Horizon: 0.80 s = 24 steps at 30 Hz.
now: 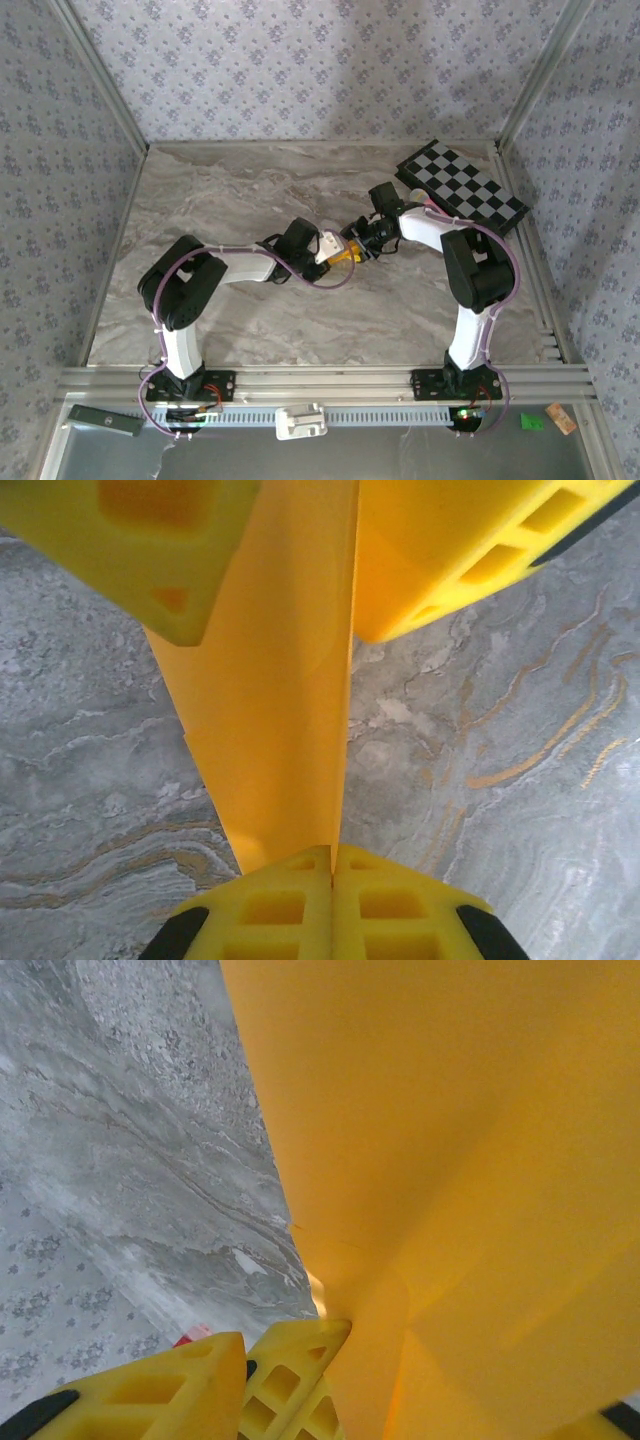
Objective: Fold a paper plane with a square sheet of paper (pick it up from the middle)
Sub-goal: Fold the wing for the fifth time at the center of the table.
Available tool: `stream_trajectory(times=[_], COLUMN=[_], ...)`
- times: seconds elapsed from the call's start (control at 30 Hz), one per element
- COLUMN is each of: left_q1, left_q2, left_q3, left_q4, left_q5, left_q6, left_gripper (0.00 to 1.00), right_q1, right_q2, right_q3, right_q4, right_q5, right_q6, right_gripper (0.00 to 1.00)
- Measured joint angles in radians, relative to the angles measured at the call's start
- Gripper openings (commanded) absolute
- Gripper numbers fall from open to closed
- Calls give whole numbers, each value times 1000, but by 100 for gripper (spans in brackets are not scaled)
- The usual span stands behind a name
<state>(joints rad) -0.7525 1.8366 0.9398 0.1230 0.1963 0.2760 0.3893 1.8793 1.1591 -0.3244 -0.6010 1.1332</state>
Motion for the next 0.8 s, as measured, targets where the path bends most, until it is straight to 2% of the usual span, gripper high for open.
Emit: stream_trajectory(times=[0.4, 0.8], left_q1=[53, 90], left_q2=[0, 27], left_q3=[30, 105], left_q4=[-53, -180], left_q5=[115, 214], left_q6=[-95, -235], left_gripper=[3, 2], right_q1=[-64, -121], right_q2=[-62, -238], right_q3=[2, -35], right_q4=[-61, -42], right_q5=[82, 208], right_q6=[-90, -342], right_gripper=[62, 62])
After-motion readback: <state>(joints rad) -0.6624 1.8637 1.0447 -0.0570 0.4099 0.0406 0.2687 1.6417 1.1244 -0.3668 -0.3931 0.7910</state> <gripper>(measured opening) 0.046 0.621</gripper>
